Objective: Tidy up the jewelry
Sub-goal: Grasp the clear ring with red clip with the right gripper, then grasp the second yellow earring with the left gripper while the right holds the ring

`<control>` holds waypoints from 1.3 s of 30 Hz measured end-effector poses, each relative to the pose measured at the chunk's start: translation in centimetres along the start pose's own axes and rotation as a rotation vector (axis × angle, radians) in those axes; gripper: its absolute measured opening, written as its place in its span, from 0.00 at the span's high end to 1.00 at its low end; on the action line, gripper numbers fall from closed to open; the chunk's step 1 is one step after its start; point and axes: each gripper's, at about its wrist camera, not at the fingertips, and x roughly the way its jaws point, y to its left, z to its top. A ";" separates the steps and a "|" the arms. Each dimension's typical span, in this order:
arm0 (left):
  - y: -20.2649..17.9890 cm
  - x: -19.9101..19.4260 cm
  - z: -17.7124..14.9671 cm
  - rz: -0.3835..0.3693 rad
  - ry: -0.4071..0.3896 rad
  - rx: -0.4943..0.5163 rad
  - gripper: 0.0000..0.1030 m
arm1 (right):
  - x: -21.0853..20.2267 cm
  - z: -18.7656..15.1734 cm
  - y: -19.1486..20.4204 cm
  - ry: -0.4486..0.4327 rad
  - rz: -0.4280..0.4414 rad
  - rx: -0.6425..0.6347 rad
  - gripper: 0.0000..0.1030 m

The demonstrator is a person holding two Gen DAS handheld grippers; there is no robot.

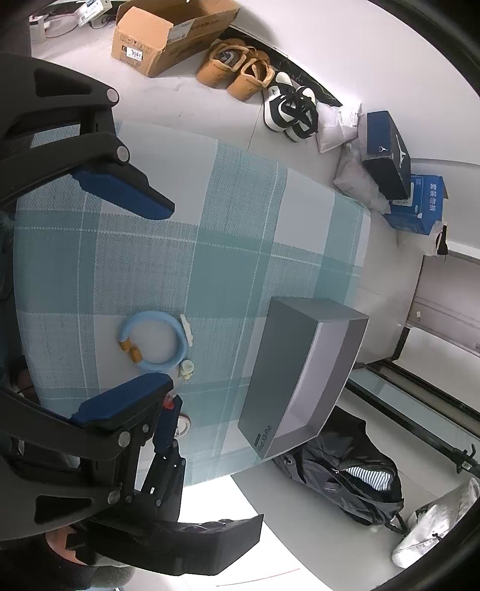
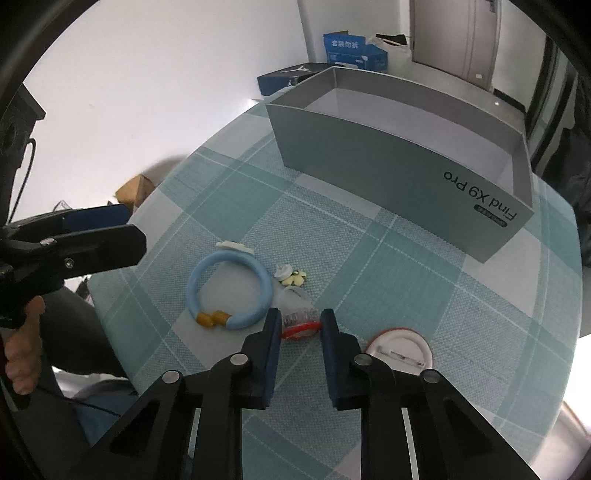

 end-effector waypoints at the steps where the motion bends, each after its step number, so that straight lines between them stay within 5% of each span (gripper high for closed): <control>1: 0.0 0.0 0.0 0.000 0.002 0.000 0.21 | -0.1 0.0 0.0 -0.004 -0.009 -0.004 0.81; 9: -0.5 0.6 0.0 0.004 0.038 0.020 0.21 | -1.2 0.0 -0.4 -0.040 -0.007 0.025 0.81; 15: -1.9 -0.3 0.4 0.022 -0.027 0.081 0.21 | -2.4 -0.4 -2.2 -0.078 -0.015 0.104 0.81; 28: -4.8 0.4 1.0 0.052 -0.023 0.180 0.21 | -7.5 -1.0 -5.1 -0.201 -0.063 0.228 0.81; 39: -6.6 2.7 1.6 0.094 0.055 0.258 0.21 | -10.7 -1.1 -7.2 -0.262 -0.036 0.304 0.81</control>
